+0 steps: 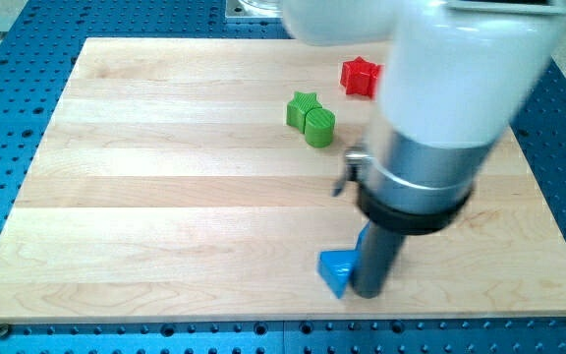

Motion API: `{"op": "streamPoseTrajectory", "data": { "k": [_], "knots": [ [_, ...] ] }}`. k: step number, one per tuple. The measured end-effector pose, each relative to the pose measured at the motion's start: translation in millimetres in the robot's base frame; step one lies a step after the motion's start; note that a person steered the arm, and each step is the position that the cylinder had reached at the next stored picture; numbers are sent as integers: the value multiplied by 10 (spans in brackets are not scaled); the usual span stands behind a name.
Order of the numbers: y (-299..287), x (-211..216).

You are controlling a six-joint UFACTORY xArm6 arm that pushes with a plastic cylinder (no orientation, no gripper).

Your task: Push the triangle into the cube

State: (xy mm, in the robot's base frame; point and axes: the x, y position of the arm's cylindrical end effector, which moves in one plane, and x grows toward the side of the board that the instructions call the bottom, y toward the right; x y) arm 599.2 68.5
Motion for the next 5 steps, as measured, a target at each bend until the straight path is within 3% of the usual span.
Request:
{"op": "streamPoseTrajectory", "data": {
  "k": [2,3,4,5],
  "knots": [
    [-674,198],
    [-1352,74],
    [-1259,44],
    [-573,30]
  ]
}}
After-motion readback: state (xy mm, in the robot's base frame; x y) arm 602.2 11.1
